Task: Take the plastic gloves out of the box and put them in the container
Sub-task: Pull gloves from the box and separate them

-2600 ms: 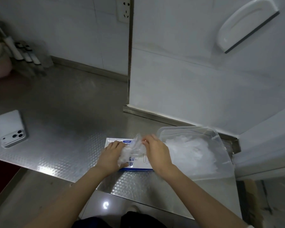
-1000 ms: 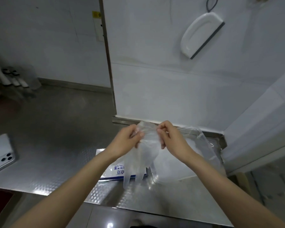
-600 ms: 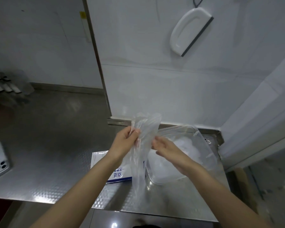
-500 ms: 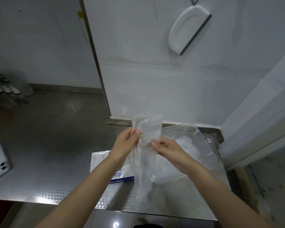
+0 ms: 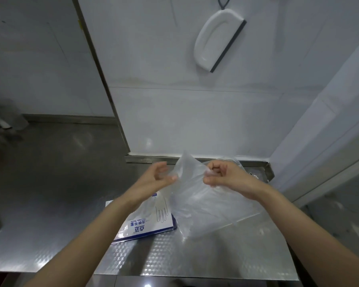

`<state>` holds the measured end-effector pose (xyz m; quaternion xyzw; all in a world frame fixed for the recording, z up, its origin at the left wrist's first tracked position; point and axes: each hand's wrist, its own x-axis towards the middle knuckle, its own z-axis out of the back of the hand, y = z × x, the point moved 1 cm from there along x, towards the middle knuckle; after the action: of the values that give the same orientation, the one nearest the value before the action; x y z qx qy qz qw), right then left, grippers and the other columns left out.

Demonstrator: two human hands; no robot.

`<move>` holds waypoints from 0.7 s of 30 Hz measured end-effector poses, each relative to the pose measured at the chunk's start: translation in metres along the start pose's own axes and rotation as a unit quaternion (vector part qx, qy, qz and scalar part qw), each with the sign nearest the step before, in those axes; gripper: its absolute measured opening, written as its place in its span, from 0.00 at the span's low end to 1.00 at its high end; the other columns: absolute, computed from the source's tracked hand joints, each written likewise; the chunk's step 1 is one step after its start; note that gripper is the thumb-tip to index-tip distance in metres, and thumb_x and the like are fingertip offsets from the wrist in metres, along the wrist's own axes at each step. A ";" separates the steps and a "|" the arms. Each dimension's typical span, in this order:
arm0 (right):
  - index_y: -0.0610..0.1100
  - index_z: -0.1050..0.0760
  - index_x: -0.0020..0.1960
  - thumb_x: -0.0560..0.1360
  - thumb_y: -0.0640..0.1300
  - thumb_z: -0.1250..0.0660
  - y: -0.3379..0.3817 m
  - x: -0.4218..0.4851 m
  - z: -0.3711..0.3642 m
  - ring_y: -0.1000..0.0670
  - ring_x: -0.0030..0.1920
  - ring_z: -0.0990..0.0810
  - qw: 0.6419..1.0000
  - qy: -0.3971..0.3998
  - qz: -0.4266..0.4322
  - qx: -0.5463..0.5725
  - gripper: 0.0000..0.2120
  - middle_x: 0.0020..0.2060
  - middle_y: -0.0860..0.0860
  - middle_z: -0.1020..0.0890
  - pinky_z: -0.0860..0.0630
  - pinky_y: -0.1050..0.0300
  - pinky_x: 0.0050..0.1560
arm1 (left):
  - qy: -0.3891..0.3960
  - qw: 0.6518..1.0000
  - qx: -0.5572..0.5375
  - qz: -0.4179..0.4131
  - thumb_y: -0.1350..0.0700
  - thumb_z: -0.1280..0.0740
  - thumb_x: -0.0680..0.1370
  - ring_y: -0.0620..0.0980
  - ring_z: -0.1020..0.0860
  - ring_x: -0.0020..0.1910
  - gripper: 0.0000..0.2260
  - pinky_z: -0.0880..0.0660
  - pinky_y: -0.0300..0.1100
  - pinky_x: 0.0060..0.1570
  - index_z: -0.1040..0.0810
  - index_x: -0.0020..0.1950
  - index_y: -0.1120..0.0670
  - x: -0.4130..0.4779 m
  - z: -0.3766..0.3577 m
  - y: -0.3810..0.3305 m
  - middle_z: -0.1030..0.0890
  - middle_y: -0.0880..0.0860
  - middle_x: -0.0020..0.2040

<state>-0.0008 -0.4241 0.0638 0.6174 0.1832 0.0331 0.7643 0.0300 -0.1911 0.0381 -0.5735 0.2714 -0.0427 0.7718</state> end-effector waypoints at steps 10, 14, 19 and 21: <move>0.52 0.23 0.43 0.66 0.34 0.24 0.021 0.000 0.037 0.59 0.35 0.28 0.961 -0.134 0.023 -0.240 0.15 0.36 0.53 0.24 0.31 0.66 0.41 | -0.031 0.987 0.060 -0.144 0.67 0.29 0.73 0.35 0.22 0.34 0.07 0.26 0.30 0.43 0.23 0.40 0.58 0.031 -0.016 -0.055 0.20 0.50 0.37; 0.51 0.26 0.35 0.65 0.31 0.26 0.043 -0.010 0.038 0.59 0.34 0.27 0.908 -0.301 0.178 -0.233 0.16 0.33 0.58 0.24 0.33 0.72 0.38 | -0.196 0.929 0.109 -0.294 0.68 0.31 0.71 0.37 0.25 0.38 0.13 0.32 0.25 0.43 0.27 0.34 0.51 0.019 -0.017 -0.088 0.21 0.48 0.38; 0.43 0.25 0.33 0.63 0.25 0.36 0.013 -0.023 0.039 0.57 0.37 0.30 0.834 -0.297 0.288 -0.365 0.13 0.31 0.54 0.25 0.35 0.69 0.41 | -0.143 0.855 0.242 -0.435 0.65 0.34 0.69 0.49 0.28 0.43 0.11 0.33 0.38 0.47 0.28 0.37 0.49 0.008 -0.022 -0.065 0.26 0.50 0.40; 0.44 0.24 0.36 0.62 0.24 0.37 -0.017 -0.022 0.040 0.56 0.39 0.30 0.860 -0.213 0.226 -0.405 0.16 0.34 0.54 0.24 0.35 0.68 0.42 | -0.077 0.842 0.342 -0.410 0.64 0.32 0.69 0.47 0.31 0.45 0.10 0.35 0.39 0.47 0.28 0.39 0.48 0.016 -0.028 -0.040 0.27 0.49 0.42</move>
<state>-0.0112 -0.4709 0.0599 0.2700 -0.1582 0.1437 0.9388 0.0402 -0.2344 0.0629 -0.3338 -0.0804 -0.4009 0.8494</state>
